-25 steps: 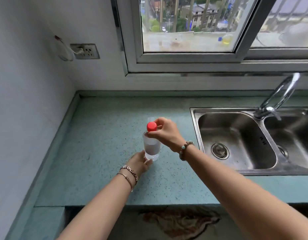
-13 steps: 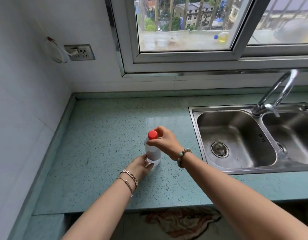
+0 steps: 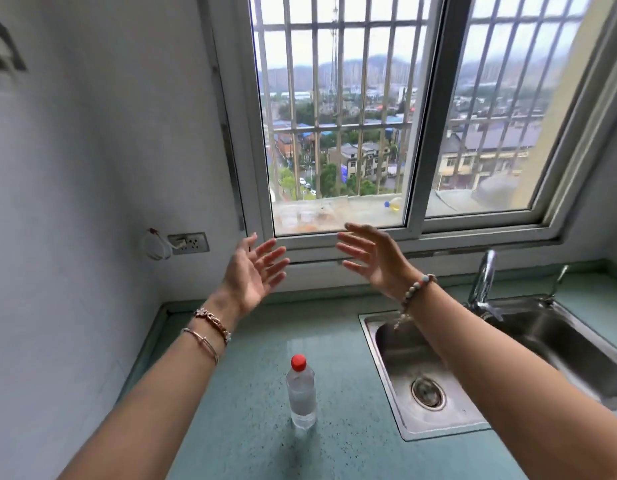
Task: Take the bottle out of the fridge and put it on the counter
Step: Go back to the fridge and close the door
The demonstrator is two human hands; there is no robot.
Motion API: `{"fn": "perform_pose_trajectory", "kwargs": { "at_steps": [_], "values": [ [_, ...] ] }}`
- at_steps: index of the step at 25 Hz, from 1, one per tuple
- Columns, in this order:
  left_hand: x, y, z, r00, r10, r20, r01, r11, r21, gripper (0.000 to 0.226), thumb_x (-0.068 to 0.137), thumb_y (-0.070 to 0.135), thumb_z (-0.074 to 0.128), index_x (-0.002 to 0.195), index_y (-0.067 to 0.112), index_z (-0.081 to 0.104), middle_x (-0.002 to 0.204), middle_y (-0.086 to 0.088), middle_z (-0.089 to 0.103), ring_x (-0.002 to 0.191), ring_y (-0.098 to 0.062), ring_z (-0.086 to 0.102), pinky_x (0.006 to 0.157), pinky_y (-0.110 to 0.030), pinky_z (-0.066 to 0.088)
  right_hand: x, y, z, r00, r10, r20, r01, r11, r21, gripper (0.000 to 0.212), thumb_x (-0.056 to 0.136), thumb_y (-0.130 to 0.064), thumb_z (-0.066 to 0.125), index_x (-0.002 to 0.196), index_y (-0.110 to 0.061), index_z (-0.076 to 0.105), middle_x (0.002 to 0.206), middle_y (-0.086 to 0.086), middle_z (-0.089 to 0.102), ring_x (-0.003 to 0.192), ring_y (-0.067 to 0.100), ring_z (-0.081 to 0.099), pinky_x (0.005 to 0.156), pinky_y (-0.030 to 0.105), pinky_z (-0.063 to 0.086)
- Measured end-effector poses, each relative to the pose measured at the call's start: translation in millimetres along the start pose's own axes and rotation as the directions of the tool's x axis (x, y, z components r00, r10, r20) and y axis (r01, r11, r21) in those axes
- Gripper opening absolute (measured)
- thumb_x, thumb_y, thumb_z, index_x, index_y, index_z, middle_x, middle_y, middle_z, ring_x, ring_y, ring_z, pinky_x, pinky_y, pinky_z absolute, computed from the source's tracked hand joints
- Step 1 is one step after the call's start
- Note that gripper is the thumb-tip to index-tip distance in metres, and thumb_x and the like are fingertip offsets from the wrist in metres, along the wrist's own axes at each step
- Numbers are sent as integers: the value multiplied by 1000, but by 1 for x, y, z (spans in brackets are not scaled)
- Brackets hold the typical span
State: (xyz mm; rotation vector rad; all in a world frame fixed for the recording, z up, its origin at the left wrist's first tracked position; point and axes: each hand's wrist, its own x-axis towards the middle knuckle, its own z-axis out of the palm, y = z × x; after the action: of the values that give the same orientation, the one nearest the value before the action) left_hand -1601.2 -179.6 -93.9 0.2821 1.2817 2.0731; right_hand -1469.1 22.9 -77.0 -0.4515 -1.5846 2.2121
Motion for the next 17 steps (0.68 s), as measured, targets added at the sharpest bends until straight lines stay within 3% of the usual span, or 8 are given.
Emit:
{"fn": "perform_pose_trajectory", "kwargs": {
  "at_steps": [5,11,17],
  "values": [
    [-53,64,62,936,110,335,-111,994,-15,59,85,51,53,130,13,58,128,-11,67,117,-31,63,101,-43,47,-46,-96,-9,987,-159,6,155,971,183,28,86,-37,62,108,-23,72,118,5,74,112,25,68,100,49,48],
    [-76,64,101,893,72,445,-70,997,-19,64,78,50,61,130,14,59,131,-13,64,118,-34,62,100,-46,47,-84,-113,-10,978,-208,-1,205,960,189,48,76,-39,71,120,-20,68,123,8,72,116,29,65,103,52,45],
    [-61,31,147,812,-40,582,54,999,-7,57,82,48,58,127,13,63,130,-14,65,117,-36,62,103,-48,43,-137,-116,-48,957,-244,-155,267,952,152,44,73,-38,72,112,-17,71,124,10,71,116,32,64,104,53,45]
  ]
}}
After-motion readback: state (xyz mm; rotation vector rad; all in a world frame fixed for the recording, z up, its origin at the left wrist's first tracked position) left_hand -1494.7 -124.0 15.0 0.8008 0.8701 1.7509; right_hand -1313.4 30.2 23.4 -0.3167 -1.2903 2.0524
